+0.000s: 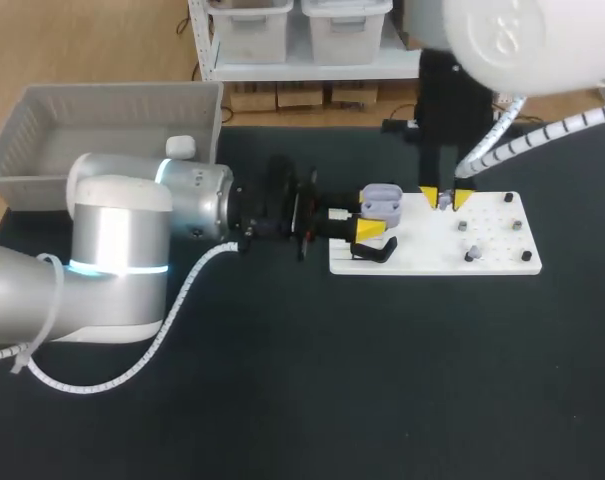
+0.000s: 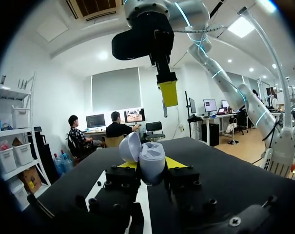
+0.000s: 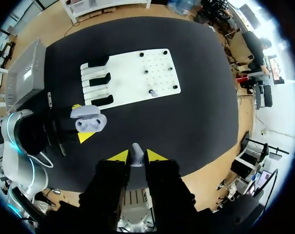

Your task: Pick up each earbud case from the left stands, insert the matching earbuds, close the lid, and place the case in the box.

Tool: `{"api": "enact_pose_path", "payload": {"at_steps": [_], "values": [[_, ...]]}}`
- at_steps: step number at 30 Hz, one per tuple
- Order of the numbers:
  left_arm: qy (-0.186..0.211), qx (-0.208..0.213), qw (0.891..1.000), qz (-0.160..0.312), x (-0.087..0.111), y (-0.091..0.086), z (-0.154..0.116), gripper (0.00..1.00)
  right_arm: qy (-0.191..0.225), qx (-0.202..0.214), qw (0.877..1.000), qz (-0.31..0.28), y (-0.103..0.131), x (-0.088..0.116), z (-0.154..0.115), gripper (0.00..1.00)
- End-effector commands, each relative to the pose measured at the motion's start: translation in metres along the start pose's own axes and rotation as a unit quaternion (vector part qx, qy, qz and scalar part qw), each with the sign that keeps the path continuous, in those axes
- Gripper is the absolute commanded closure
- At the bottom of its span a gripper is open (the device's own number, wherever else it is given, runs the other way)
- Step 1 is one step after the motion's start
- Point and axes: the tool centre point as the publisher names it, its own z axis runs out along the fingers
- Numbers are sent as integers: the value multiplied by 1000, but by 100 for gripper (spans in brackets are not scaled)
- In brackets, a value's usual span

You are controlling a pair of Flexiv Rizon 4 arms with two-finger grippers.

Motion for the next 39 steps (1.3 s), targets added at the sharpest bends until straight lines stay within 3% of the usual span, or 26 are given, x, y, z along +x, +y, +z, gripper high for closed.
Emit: {"api": "enact_pose_path", "payload": {"at_steps": [1,19,21,27,30,39], "values": [[1,-3,1000,0,-1,-1,1,100,3,-6,1000,-1,-4,-4,5,100],[1,-3,1000,0,-1,-1,1,100,3,-6,1000,-1,-4,-4,5,100],[1,-3,1000,0,-1,-1,1,100,-10,16,999,50,8,-8,2,100],[1,-3,1000,0,-1,-1,1,100,-5,-19,988,150,31,-14,-4,100],[1,-3,1000,0,-1,-1,1,100,-11,-15,982,189,38,-15,-6,100],[1,-3,1000,0,-1,-1,1,100,-26,-14,974,225,55,-16,-2,100]]}}
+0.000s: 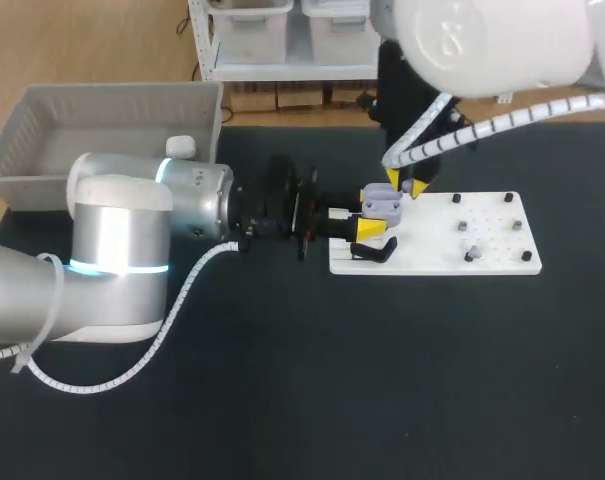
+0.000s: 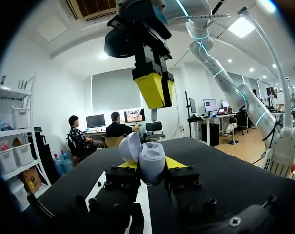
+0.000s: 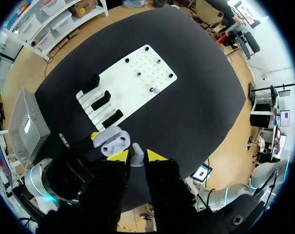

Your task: Pick up each earbud case from the left stands, insert the matching earbuds, close the lid, and place the case in the box.

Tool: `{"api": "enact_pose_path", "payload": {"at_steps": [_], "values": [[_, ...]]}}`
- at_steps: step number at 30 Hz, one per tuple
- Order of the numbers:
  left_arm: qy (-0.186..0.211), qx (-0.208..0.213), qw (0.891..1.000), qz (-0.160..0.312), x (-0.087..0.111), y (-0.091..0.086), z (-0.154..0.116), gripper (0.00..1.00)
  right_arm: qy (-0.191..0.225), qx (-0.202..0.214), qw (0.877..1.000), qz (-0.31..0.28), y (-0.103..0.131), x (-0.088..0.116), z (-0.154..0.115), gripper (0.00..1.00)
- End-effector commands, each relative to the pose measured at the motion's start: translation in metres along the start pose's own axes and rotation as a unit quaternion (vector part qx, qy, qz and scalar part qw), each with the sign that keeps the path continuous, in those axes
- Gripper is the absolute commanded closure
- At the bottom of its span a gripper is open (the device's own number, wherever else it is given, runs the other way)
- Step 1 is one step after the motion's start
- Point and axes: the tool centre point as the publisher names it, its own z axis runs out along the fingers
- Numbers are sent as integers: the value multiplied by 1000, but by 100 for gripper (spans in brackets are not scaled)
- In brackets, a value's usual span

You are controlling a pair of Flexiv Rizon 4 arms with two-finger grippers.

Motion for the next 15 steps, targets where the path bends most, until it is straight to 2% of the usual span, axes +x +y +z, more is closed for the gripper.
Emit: {"api": "enact_pose_path", "payload": {"at_steps": [1,15], "values": [[1,-2,1000,0,0,-1,1,100,-4,3,1000,1,9,6,2,100],[1,-2,1000,0,0,-1,1,100,31,17,999,1,30,6,15,100]]}}
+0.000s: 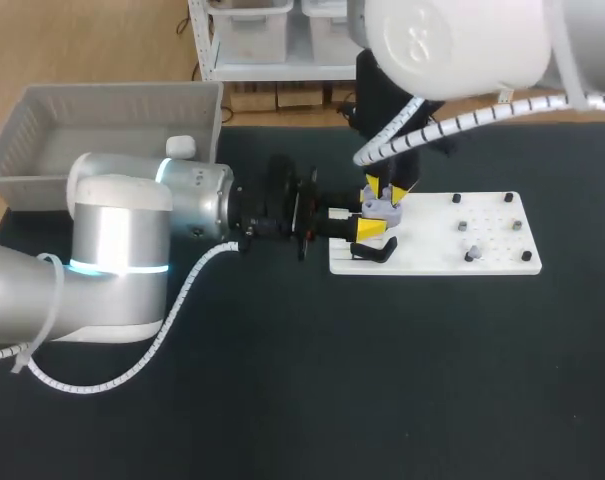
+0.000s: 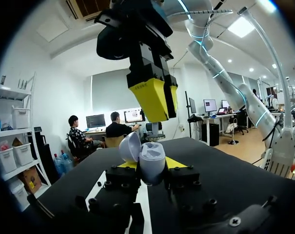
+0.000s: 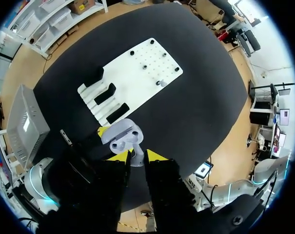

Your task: Pick up each earbud case from the left stands, insert the matching earbuds, close the lid, and place the case in the box.

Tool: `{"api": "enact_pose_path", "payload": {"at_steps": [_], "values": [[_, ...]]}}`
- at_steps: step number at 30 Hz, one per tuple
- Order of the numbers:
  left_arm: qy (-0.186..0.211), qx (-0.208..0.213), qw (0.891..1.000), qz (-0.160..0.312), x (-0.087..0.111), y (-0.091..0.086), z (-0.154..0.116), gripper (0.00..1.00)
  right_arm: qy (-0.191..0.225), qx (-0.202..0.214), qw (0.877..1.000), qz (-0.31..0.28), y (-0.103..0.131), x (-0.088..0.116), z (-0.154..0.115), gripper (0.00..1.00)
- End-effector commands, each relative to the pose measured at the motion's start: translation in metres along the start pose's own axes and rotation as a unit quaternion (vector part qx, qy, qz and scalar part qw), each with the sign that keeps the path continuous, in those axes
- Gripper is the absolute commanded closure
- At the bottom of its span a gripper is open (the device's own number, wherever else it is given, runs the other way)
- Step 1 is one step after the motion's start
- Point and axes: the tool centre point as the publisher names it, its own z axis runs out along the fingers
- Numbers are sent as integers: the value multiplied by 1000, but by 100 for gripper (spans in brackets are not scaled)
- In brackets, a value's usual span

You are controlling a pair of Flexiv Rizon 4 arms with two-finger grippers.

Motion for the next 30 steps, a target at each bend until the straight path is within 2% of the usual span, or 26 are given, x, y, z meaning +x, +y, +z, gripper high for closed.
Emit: {"api": "enact_pose_path", "payload": {"at_steps": [1,14,30], "values": [[1,-2,1000,0,0,-1,1,100,9,14,1000,1,11,-5,2,100],[1,-2,1000,0,0,-1,1,100,28,15,999,24,0,-9,6,100],[1,-2,1000,0,0,-1,1,100,30,10,999,22,-2,-15,9,100]]}}
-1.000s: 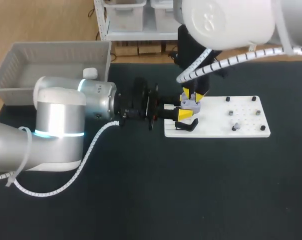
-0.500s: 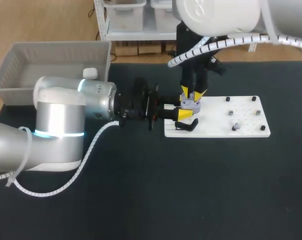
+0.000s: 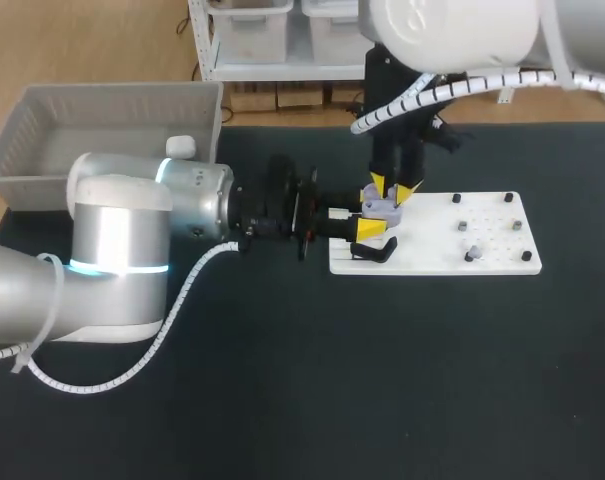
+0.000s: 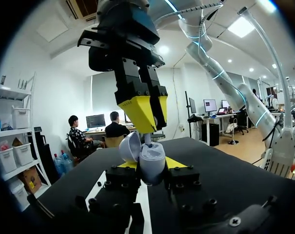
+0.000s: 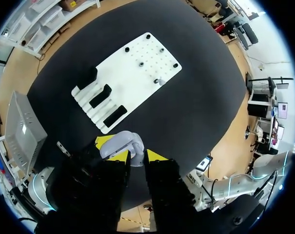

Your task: Pick up each earbud case from the left stands, insert the matching earbuds, close the lid, and place the case in the box.

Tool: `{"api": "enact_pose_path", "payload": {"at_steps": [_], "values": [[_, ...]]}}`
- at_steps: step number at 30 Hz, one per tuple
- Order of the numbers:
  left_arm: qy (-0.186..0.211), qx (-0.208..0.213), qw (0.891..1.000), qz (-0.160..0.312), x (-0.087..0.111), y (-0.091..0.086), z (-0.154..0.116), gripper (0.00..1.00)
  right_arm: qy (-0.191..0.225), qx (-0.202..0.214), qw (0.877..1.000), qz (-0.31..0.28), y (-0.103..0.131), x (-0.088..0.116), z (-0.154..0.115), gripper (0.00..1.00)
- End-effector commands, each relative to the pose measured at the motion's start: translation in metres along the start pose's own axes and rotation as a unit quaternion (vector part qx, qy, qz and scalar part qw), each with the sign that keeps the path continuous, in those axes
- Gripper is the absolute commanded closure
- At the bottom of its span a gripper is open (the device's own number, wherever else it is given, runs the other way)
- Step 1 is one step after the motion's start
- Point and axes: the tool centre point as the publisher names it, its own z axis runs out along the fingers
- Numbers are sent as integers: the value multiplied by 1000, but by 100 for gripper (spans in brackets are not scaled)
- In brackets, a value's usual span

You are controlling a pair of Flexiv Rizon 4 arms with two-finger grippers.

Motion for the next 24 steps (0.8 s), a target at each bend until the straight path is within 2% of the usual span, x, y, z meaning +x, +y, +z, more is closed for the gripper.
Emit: {"api": "enact_pose_path", "payload": {"at_steps": [1,24], "values": [[1,-2,1000,0,0,-1,1,100,0,-2,1000,-2,-1,-2,1,100],[1,-2,1000,0,0,-1,1,100,4,10,1000,-5,5,-3,10,100]]}}
